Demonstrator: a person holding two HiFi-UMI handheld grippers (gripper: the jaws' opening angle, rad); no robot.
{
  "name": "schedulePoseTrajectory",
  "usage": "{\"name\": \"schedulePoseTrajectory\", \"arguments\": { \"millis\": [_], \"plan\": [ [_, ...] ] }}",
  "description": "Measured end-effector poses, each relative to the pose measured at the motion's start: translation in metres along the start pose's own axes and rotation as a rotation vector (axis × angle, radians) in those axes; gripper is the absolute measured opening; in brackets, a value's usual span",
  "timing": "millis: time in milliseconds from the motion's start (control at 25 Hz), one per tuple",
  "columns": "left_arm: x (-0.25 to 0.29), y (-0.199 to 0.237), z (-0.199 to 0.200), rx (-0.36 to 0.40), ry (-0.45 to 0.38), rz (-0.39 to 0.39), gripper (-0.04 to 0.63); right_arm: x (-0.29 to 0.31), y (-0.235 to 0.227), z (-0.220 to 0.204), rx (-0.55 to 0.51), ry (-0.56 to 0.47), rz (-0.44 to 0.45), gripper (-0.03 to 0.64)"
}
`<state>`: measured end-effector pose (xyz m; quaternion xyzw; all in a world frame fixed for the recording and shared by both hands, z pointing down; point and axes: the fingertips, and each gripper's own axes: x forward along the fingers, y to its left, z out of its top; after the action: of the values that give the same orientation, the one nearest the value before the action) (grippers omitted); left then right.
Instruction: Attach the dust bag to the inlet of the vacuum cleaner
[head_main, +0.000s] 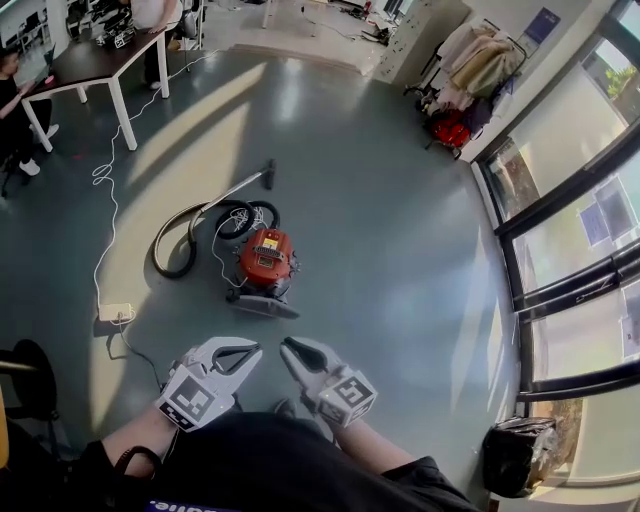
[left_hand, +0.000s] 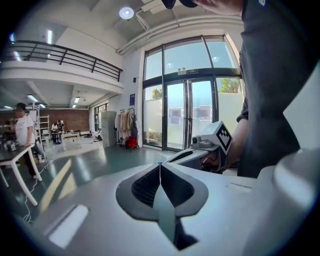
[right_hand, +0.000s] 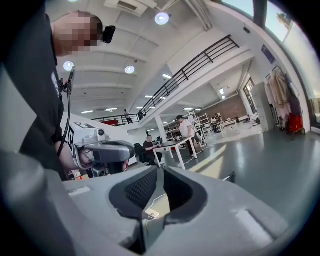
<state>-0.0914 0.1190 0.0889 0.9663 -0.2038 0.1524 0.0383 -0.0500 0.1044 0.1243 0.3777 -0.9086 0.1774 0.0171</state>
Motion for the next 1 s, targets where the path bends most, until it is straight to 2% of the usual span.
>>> {"name": "schedulePoseTrajectory", "arguments": {
  "millis": [200,320,560,760,1000],
  "plan": [
    [0.007,-0.047,0.005,-0.058,-0.003,0.091,0.021,-0.05,0.011,0.004,0.011,-0.012,0.048,0.012],
    [0.01,-0.07,0.004,-0.086,0.001,0.114,0.018,-0.071,0.017,0.007,0.011,-0.026,0.078,0.003],
    [0.005,-0.105,0.018,-0.085,-0.015,0.076,0.018,-0.095,0.045,0.019,-0.037,-0.062,0.11,-0.008],
    [-0.007,-0.121,0.035,-0.062,-0.056,0.009,0.017,-0.102,0.074,0.034,-0.099,-0.098,0.074,-0.008],
    [-0.021,-0.12,0.038,-0.07,-0.081,0.0,0.017,-0.1,0.091,0.036,-0.14,-0.099,0.038,-0.008]
  ]
}}
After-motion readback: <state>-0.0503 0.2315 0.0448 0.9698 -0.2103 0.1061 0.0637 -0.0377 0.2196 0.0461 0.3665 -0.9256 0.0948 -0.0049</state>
